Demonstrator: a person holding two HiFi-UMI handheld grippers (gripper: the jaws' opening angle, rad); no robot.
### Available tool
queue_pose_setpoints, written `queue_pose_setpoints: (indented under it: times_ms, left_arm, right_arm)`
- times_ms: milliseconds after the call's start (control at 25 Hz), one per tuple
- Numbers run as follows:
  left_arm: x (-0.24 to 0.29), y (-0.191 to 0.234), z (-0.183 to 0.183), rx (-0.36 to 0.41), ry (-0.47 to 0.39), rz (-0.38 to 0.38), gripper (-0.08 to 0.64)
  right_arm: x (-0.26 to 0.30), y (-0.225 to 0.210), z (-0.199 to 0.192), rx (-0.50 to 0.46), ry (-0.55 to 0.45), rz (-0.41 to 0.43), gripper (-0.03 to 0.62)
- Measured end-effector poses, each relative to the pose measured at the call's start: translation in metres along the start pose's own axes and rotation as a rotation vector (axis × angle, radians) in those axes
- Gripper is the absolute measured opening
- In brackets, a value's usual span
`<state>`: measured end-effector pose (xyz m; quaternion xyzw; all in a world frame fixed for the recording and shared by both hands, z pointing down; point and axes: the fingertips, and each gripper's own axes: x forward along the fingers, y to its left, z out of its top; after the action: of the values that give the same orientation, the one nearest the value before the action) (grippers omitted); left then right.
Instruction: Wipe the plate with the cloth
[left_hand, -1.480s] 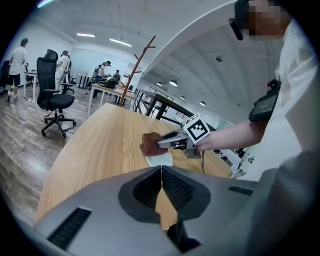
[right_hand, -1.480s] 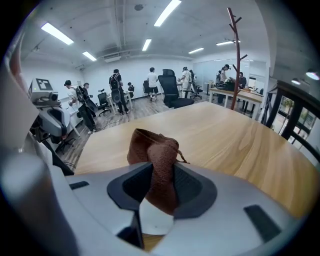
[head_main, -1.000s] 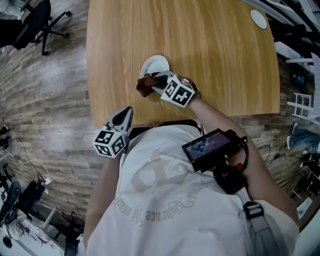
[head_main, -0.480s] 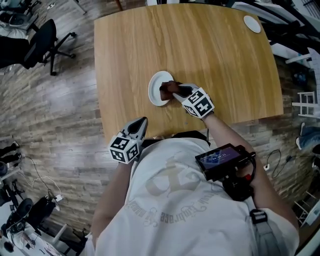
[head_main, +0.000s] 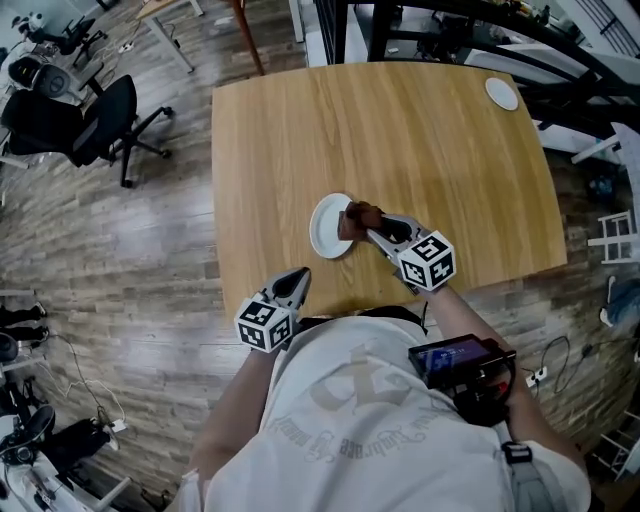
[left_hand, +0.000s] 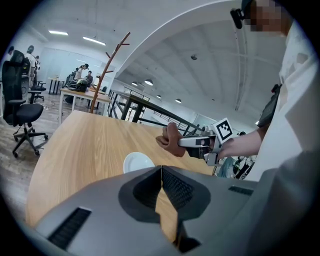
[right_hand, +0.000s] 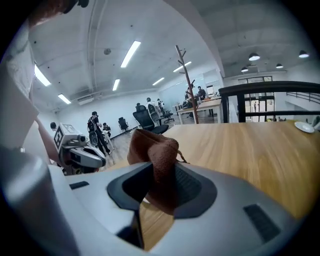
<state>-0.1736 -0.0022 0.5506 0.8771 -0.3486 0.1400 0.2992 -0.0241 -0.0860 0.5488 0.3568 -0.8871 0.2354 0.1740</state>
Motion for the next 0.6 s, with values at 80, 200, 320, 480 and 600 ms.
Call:
queue_pose_setpoints:
  times_ms: [80, 200, 320, 480, 600]
  left_arm:
    - [0.003, -0.002, 0.003, 0.009, -0.001, -0.006, 0.014]
    - [0.008, -0.006, 0.007, 0.023, -0.001, -0.018, 0.012]
    - [0.014, -0.011, 0.006, 0.033, 0.005, -0.027, 0.014]
    - [0.024, -0.017, 0.01, 0.043, 0.007, -0.036, 0.012]
    - [0.03, -0.02, 0.015, 0.054, 0.006, -0.046, 0.014]
  right_arm:
    - [-0.009, 0.006, 0.008, 0.01, -0.05, 0.009, 0.126]
    - [-0.02, 0.015, 0.011, 0.0, -0.083, 0.022, 0.126]
    - [-0.03, 0.023, 0.0, 0.007, -0.088, 0.039, 0.126]
    - [-0.039, 0.019, -0.013, 0.042, -0.094, 0.031, 0.126]
    - [-0.041, 0.015, -0.012, 0.034, -0.099, 0.021, 0.126]
